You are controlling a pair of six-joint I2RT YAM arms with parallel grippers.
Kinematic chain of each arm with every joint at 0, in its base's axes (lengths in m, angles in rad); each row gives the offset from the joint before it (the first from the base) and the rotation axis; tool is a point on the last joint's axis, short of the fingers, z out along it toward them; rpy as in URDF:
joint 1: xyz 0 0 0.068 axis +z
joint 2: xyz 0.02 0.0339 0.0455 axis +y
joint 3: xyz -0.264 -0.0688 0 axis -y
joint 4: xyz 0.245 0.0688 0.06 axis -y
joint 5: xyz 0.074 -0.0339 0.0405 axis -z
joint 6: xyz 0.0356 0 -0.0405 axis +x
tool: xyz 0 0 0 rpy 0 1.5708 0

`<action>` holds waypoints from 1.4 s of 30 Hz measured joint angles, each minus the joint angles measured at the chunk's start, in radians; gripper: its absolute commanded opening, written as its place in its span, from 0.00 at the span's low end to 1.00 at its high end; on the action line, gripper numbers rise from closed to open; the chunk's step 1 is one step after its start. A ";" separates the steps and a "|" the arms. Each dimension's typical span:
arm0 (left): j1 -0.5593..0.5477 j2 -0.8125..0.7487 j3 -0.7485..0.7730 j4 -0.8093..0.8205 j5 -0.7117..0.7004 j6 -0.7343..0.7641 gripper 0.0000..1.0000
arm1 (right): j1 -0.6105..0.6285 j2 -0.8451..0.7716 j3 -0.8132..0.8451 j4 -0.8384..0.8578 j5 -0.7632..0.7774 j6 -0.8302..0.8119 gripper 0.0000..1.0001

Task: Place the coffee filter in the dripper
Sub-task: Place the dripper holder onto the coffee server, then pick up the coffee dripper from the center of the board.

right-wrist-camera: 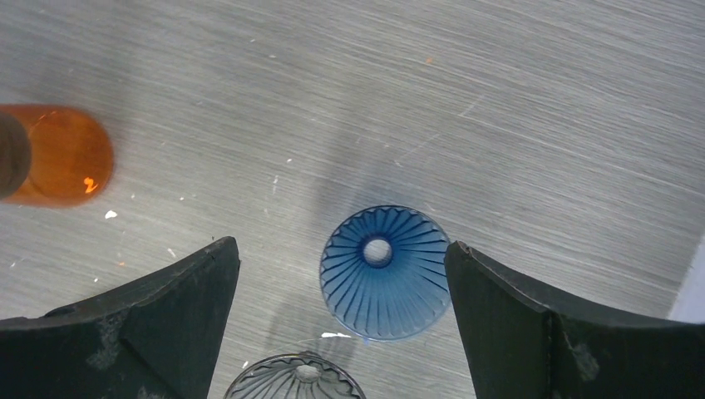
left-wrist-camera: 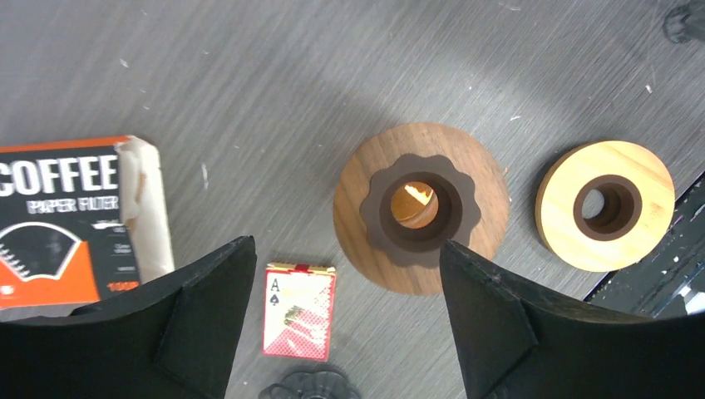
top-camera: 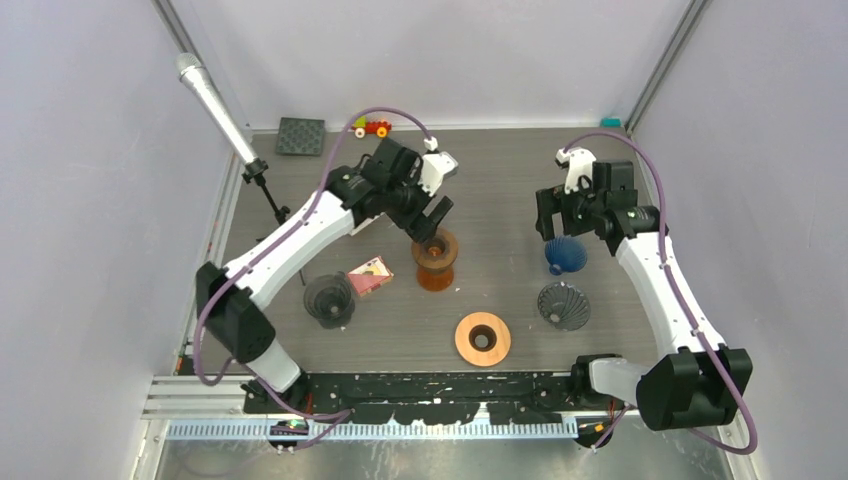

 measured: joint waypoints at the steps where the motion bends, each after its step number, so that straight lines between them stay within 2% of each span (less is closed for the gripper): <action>1: 0.000 -0.026 -0.007 0.004 -0.005 0.007 0.85 | 0.000 0.005 0.013 -0.008 0.023 0.004 0.93; 5: 0.000 -0.137 -0.063 0.026 -0.023 0.047 0.85 | -0.004 0.023 0.037 -0.032 0.132 0.018 0.81; 10: 0.000 -0.207 -0.134 0.041 -0.039 0.073 0.85 | -0.080 0.112 0.047 -0.075 0.200 0.026 0.72; 15: 0.000 -0.208 -0.160 0.048 -0.041 0.077 0.85 | -0.165 0.214 0.047 -0.119 0.209 0.025 0.62; 24: 0.000 -0.215 -0.161 0.058 -0.041 0.077 0.85 | -0.187 0.328 0.047 -0.157 0.175 0.005 0.46; 31: 0.000 -0.221 -0.161 0.060 -0.041 0.077 0.85 | -0.200 0.401 0.047 -0.164 0.146 0.002 0.37; 36: 0.000 -0.229 -0.161 0.063 -0.041 0.077 0.85 | -0.200 0.407 0.047 -0.169 0.132 0.002 0.36; 42: 0.000 -0.241 -0.167 0.064 -0.040 0.077 0.85 | -0.199 0.407 0.047 -0.172 0.123 0.003 0.28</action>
